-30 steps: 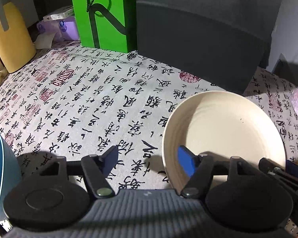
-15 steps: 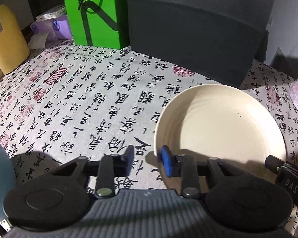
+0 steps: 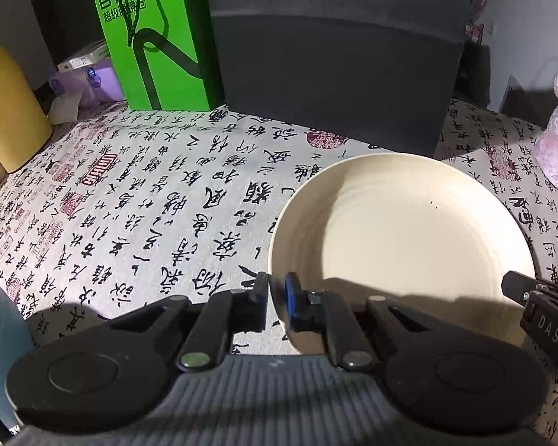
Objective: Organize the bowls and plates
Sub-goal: 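Lift the cream plate off the table with both grippers, then carry the cream plate back toward the blue bowl and plate stack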
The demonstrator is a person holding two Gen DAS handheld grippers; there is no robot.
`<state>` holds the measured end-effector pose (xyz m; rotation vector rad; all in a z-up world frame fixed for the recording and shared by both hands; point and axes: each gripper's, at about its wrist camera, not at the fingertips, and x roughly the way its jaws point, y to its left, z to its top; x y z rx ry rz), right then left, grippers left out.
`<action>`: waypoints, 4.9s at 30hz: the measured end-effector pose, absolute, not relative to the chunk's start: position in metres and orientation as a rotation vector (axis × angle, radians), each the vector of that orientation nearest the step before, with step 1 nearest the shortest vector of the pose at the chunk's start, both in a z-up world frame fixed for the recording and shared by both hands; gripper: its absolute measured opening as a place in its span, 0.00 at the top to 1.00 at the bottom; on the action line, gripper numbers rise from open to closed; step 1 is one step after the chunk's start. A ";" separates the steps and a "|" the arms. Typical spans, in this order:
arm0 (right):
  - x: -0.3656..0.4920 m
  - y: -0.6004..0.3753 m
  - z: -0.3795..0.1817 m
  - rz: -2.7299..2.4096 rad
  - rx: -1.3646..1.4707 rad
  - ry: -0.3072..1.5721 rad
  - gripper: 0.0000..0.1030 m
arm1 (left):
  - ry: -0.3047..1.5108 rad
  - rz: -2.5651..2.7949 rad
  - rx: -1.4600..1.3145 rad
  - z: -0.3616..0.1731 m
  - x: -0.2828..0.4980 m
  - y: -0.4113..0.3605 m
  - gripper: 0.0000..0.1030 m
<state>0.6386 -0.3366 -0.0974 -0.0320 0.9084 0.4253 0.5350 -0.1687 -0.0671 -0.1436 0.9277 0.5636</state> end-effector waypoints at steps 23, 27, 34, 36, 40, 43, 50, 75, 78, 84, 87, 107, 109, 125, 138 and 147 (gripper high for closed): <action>0.632 -0.339 -0.086 0.441 -0.029 0.842 0.90 | 0.884 0.563 -0.121 -0.051 0.528 -0.172 0.90; 0.629 -0.340 -0.082 0.446 -0.024 0.826 0.90 | 0.867 0.558 -0.114 -0.044 0.525 -0.171 0.90; 0.623 -0.338 -0.075 0.453 -0.025 0.803 0.90 | 0.857 0.544 -0.119 -0.037 0.521 -0.166 0.90; 0.622 -0.339 -0.072 0.452 -0.022 0.792 0.90 | 0.849 0.535 -0.115 -0.034 0.518 -0.166 0.90; 0.617 -0.337 -0.068 0.452 -0.020 0.777 0.90 | 0.839 0.526 -0.090 -0.028 0.514 -0.165 0.90; 0.614 -0.336 -0.064 0.458 -0.020 0.765 0.90 | 0.829 0.518 -0.094 -0.023 0.511 -0.162 0.90; 0.605 -0.335 -0.056 0.463 -0.020 0.732 0.90 | 0.807 0.501 -0.099 -0.015 0.502 -0.159 0.90; 0.582 -0.337 -0.033 0.468 0.023 0.655 0.90 | 0.774 0.395 -0.142 0.007 0.474 -0.142 0.90; 0.581 -0.336 -0.030 0.463 0.030 0.654 0.90 | 0.768 0.376 -0.161 0.009 0.472 -0.137 0.90; 0.575 -0.334 -0.025 0.451 0.030 0.646 0.90 | 0.758 0.352 -0.176 0.014 0.468 -0.132 0.90; 0.570 -0.334 -0.023 0.442 0.028 0.645 0.90 | 0.751 0.340 -0.178 0.016 0.465 -0.132 0.90; 0.530 -0.354 -0.009 0.407 0.080 0.616 0.90 | 0.711 0.289 -0.156 0.036 0.429 -0.145 0.90; 0.525 -0.356 -0.006 0.405 0.081 0.610 0.90 | 0.708 0.287 -0.159 0.038 0.424 -0.145 0.90; 0.481 -0.363 0.013 0.384 0.079 0.583 0.90 | 0.685 0.267 -0.159 0.051 0.384 -0.150 0.90; 0.446 -0.364 0.030 0.370 0.072 0.563 0.90 | 0.652 0.248 -0.171 0.065 0.348 -0.146 0.90; 0.420 -0.360 0.036 0.362 0.064 0.568 0.90 | 0.649 0.247 -0.178 0.070 0.323 -0.143 0.90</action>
